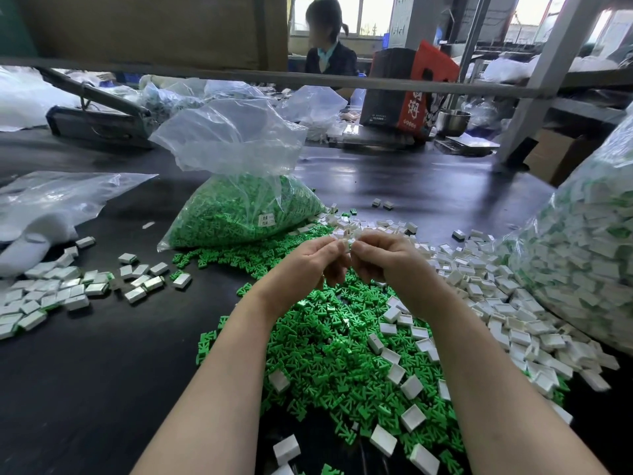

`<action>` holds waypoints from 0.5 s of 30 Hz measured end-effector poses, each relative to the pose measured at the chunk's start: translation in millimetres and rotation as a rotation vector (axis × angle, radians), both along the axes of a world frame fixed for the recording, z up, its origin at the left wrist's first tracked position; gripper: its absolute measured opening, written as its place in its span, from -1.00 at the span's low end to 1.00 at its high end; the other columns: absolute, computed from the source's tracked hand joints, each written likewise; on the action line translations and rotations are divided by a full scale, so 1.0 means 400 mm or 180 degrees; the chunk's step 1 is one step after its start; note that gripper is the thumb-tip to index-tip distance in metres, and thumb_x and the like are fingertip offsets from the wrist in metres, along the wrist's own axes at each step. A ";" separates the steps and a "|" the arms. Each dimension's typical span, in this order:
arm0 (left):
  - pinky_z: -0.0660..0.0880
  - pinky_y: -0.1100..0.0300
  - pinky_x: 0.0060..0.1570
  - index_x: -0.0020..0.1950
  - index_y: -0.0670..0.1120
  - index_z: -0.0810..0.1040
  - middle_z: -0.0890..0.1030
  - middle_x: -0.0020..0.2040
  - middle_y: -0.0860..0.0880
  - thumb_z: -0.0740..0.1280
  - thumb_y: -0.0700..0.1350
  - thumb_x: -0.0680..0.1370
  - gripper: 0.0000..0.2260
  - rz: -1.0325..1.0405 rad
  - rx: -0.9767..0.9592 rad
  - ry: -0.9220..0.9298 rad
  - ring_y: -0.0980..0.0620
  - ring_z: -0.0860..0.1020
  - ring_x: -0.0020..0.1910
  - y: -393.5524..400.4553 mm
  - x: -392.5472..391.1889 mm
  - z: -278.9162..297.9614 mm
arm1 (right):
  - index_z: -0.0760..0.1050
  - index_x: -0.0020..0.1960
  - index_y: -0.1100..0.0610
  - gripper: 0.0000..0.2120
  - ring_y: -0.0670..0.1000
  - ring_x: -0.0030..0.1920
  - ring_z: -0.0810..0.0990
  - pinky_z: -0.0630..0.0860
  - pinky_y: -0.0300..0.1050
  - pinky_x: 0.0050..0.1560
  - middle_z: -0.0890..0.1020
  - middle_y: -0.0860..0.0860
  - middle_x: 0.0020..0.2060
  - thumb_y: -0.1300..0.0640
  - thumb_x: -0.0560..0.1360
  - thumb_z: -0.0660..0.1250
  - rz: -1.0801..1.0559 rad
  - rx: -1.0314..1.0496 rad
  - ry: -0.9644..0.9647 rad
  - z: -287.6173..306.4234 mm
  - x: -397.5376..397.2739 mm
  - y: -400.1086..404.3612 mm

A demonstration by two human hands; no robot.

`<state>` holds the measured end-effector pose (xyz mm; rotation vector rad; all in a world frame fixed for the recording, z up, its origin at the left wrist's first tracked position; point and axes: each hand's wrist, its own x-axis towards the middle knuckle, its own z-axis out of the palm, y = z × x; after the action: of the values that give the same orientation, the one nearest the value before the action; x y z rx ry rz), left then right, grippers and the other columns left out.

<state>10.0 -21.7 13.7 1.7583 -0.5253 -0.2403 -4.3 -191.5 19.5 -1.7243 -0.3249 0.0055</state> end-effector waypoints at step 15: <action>0.28 0.33 -0.38 -0.20 0.07 0.53 0.44 -0.32 0.06 0.15 -0.10 0.67 -0.71 -0.0320 -0.0093 0.0396 0.15 0.34 -0.37 0.011 0.012 -0.027 | 0.48 -0.16 0.16 -0.82 -0.15 -0.44 0.31 0.28 -0.35 -0.39 0.43 -0.11 -0.44 0.21 0.61 0.22 0.0445 -0.0076 0.0460 -0.027 0.000 -0.011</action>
<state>14.6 -17.2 3.1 1.6783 -0.5248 -0.4082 -4.4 -195.7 8.7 -1.7113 -0.3384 0.2356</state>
